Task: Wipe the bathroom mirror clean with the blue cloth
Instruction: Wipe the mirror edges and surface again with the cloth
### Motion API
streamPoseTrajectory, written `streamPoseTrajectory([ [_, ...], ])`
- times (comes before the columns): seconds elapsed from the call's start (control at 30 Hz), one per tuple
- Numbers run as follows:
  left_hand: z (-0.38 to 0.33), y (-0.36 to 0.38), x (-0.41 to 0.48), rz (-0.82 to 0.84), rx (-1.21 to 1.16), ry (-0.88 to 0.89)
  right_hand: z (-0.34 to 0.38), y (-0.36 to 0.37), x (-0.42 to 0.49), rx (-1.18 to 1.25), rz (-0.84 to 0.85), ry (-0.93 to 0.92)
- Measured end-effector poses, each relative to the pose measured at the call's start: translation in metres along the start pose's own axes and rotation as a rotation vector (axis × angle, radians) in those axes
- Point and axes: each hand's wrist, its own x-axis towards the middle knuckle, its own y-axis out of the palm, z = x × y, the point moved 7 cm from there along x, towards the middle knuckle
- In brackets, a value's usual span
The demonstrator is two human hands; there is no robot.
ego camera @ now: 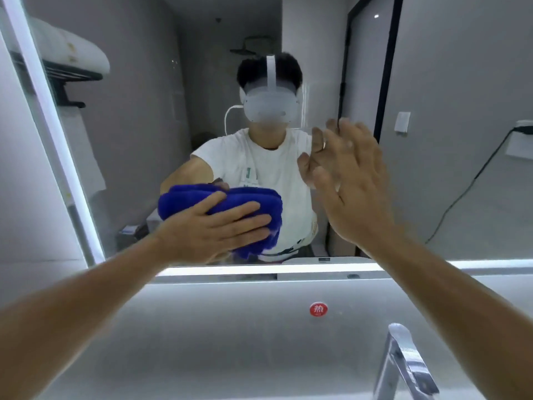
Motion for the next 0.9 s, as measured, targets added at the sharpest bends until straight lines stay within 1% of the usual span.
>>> streamPoseTrajectory([
  [0.07,0.053,-0.008,0.011,-0.061,0.017,-0.101,-0.010,-0.012,0.013,0.010,-0.082,0.020],
  [0.1,0.078,-0.012,0.017,-0.091,0.023,-0.187,-0.016,-0.018,0.019,0.015,-0.115,0.034],
  [0.17,0.109,-0.018,0.027,-0.161,0.027,-0.433,-0.029,-0.025,0.025,0.024,-0.164,0.074],
  [0.23,0.105,-0.021,0.033,-0.225,0.051,-0.695,-0.039,-0.024,0.022,0.030,-0.166,0.109],
  [0.3,0.080,-0.017,0.037,-0.255,0.043,-0.903,-0.041,-0.019,0.009,0.042,-0.142,0.128],
  [0.33,0.067,-0.013,0.038,-0.260,0.021,-0.969,-0.041,-0.015,0.001,0.049,-0.133,0.139],
  [0.37,0.055,-0.009,0.037,-0.263,-0.005,-1.000,-0.041,-0.012,-0.007,0.056,-0.124,0.148],
  [0.4,0.042,-0.005,0.036,-0.261,-0.029,-0.990,-0.040,-0.008,-0.015,0.064,-0.119,0.155],
  [0.47,0.012,0.002,0.030,-0.238,-0.058,-0.884,-0.036,-0.001,-0.027,0.087,-0.108,0.166],
  [0.57,-0.044,0.007,0.015,-0.187,-0.085,-0.662,-0.030,0.009,-0.040,0.123,-0.095,0.153],
  [0.67,-0.084,0.016,-0.006,-0.066,-0.090,-0.390,-0.020,0.017,-0.047,0.149,-0.087,0.112],
  [0.73,-0.098,0.021,-0.024,0.012,-0.061,-0.206,-0.011,0.021,-0.048,0.163,-0.085,0.091],
  [0.83,-0.111,0.022,-0.055,0.074,0.012,0.050,0.001,0.025,-0.052,0.182,-0.092,0.078],
  [0.9,-0.111,0.019,-0.082,0.108,0.072,0.166,0.008,0.028,-0.054,0.183,-0.086,0.078],
])
